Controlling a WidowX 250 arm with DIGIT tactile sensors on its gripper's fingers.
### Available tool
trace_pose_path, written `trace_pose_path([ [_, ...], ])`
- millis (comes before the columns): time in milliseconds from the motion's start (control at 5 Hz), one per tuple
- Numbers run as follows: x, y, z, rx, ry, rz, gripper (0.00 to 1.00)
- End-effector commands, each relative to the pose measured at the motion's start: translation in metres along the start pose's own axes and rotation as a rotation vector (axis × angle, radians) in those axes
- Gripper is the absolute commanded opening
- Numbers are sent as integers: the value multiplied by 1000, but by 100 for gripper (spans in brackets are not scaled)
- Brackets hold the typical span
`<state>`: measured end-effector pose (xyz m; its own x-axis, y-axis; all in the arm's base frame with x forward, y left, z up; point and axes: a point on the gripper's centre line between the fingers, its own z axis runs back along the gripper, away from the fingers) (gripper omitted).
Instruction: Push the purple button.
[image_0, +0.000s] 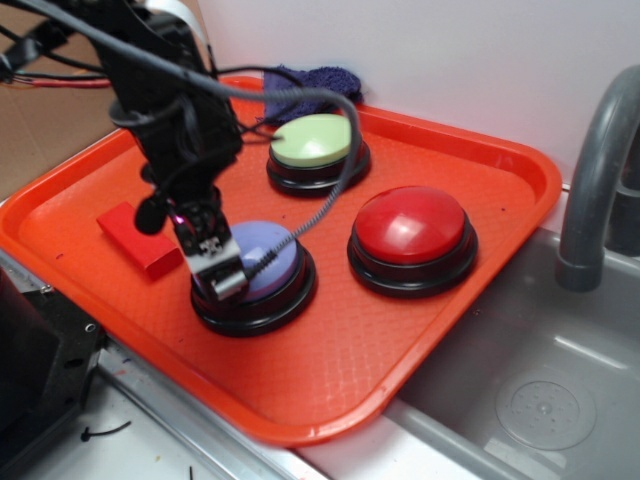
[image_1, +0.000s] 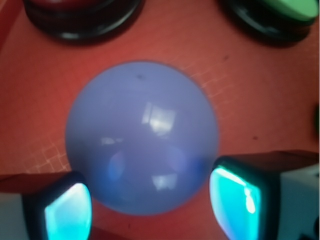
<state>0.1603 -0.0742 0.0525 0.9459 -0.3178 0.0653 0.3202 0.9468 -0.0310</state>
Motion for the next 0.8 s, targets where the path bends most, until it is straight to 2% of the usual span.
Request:
trace_pose_path([
  [0, 21, -1, 3, -32, -33, -20, 100],
  [200, 24, 2, 41, -15, -69, -8, 100],
  [600, 20, 12, 91, 58, -14, 72, 100],
])
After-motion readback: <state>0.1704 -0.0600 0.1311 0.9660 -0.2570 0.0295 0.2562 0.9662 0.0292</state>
